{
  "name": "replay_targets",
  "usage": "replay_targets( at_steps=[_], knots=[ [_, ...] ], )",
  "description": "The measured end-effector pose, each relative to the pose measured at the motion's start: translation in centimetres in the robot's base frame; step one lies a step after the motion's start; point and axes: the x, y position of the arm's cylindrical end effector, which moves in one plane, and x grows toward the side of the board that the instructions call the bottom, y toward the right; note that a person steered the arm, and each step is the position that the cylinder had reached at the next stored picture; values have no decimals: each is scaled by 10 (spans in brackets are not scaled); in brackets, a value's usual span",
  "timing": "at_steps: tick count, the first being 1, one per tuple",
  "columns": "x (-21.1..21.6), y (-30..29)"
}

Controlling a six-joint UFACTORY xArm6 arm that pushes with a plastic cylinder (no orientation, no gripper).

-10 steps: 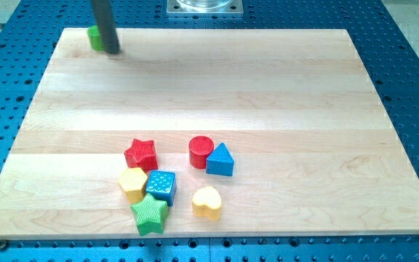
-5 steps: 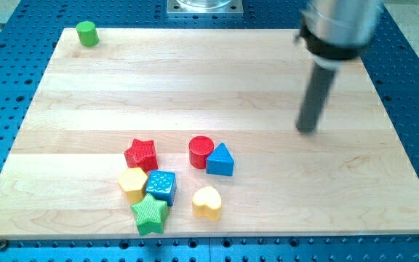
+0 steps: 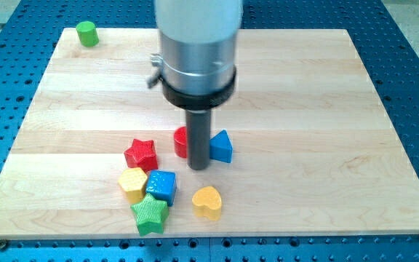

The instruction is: Slide the red circle into the green circle

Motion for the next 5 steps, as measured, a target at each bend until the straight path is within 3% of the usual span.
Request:
replay_targets(
  at_steps=[1,3,5],
  knots=[
    [-52,-28],
    [-164,-140],
    [-234,-177]
  ],
)
